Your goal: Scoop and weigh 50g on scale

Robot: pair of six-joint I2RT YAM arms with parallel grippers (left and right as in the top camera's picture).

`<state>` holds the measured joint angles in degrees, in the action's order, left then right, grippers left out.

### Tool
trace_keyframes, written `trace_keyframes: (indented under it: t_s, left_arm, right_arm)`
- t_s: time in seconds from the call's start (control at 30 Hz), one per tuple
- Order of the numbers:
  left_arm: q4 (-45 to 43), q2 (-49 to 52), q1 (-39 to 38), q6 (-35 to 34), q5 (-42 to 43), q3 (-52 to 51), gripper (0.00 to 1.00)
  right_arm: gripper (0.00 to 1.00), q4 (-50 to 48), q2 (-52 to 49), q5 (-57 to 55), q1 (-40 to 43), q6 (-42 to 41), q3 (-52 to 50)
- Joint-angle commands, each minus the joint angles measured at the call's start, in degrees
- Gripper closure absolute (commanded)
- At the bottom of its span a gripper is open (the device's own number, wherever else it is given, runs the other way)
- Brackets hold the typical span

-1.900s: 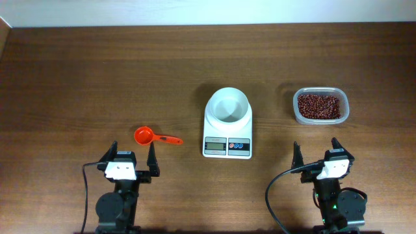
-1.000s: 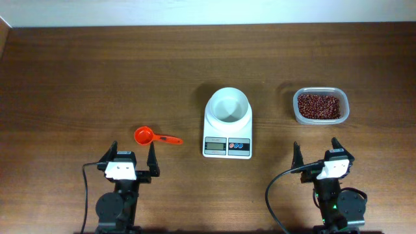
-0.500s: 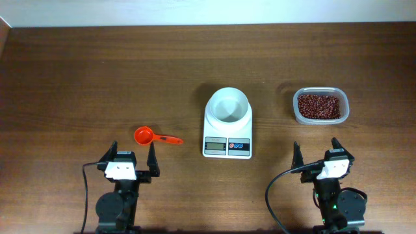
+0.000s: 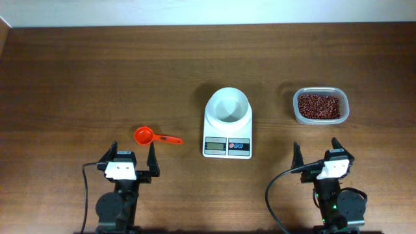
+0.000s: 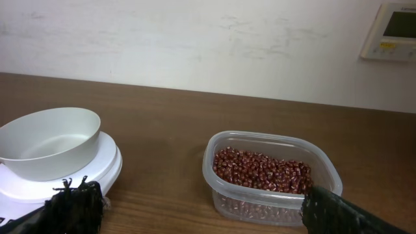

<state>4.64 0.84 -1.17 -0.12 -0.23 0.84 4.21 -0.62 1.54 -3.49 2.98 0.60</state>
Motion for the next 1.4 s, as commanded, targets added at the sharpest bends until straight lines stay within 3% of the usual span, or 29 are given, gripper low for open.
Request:
trace_keyframes:
  t_s: [0.0,0.57,0.67,0.93,1.17,1.27,1.37]
  left_arm:
    - [0.09,-0.48,-0.17,-0.74,0.85,-0.31,0.01]
    - [-0.57,-0.48,-0.17,-0.74,0.35,-0.31,0.01]
    - [-2.56,-0.5,-0.17,-0.79,3.63,-0.22,0.01]
    - [-1.9,1.07,-0.17,-2.95,4.33,8.07,0.01]
    - [5.68,18.1,-0.17,-2.91,4.31,23.58,0.01]
    - [14.53,29.35,-0.17,-2.89,4.37,34.73,0.01]
    - [16.87,34.95,-0.17,-2.89,7.76,39.74,0.01]
  right_arm:
    - [0.01,0.26,0.31,0.57,-0.59,-0.39,-0.26]
    - [0.01,0.26,0.31,0.57,-0.59,-0.39,-0.26]
    - [0.01,0.26,0.31,0.57,-0.59,-0.39,-0.26]
    - [0.01,0.26,0.31,0.57,-0.59,-0.39,-0.26]
    - [0.01,0.26,0.31,0.55,-0.59,-0.39,-0.26]
    - [0.01,0.26,0.31,0.57,-0.59,-0.39,-0.26]
    - [0.01,0.26,0.31,0.57,-0.59,-0.39,-0.26]
